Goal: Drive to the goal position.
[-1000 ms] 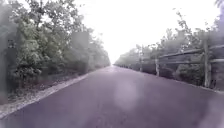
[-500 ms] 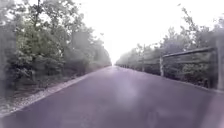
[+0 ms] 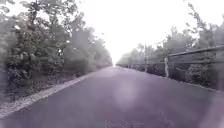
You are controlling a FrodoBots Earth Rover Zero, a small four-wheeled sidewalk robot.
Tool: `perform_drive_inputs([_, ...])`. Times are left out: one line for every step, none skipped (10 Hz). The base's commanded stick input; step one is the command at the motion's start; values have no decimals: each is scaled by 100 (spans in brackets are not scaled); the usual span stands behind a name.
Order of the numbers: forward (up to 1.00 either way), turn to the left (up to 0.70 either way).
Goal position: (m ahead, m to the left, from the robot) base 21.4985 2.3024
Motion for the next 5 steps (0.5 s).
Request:
perform_drive_inputs([100, 0])
perform_drive_inputs([100, 0])
perform_drive_inputs([100, 0])
perform_drive_inputs([100, 0])
perform_drive_inputs([100, 0])
